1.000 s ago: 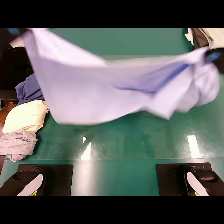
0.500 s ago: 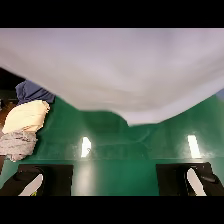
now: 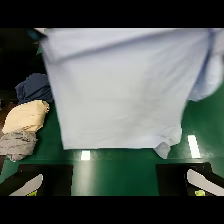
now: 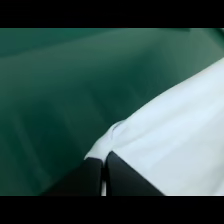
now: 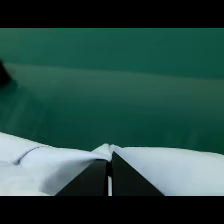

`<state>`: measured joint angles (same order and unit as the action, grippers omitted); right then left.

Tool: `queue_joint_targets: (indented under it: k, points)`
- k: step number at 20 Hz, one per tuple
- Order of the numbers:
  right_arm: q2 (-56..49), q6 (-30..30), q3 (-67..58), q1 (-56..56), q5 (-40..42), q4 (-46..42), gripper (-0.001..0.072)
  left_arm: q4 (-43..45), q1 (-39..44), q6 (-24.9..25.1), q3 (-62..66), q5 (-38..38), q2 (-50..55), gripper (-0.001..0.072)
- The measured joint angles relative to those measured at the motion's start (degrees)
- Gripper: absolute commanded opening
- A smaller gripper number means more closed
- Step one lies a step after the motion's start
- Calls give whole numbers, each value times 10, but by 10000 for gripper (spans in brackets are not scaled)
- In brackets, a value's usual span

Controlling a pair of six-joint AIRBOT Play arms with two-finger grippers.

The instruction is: Fold the shirts.

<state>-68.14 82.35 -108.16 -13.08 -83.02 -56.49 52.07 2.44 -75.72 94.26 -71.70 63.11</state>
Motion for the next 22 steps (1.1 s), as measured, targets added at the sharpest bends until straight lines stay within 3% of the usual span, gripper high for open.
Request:
queue_joint_targets:
  k: [5, 6, 7, 8, 10, 12, 14, 19, 21, 22]
  points:
    - [-134, 7, 76, 121, 119, -97, 16, 10, 0, 15, -68, 97, 150, 24]
    - [-158, 10, 84, 136, 146, -108, 21, 10, 0, 15, -74, 115, 176, 126]
    - [-177, 14, 89, 147, 167, -115, 153, 12, 0, 12, -77, 128, 195, 467]
    - [-196, 19, 93, 155, 186, -118, 447, 12, 0, 8, -79, 138, 210, 623]
    - [-223, 25, 98, 164, 198, -118, 486, 16, -4, 3, -80, 145, 231, 621]
    - [-234, 27, 101, 160, 191, -113, 439, 18, -22, -1, -68, 125, 240, 619]
    - [-232, 21, 102, 146, 151, -111, 426, 19, -50, -1, -59, 66, 244, 468]
    - [-172, -29, 159, 117, 23, -73, 424, 22, -134, 33, -159, -55, 198, 468]
    - [-130, -42, 214, 110, 4, -56, 282, 23, -158, 53, -242, -66, 163, 467]
    - [-108, -47, 240, 108, 2, -49, 281, 24, -165, 63, -282, -66, 150, 467]
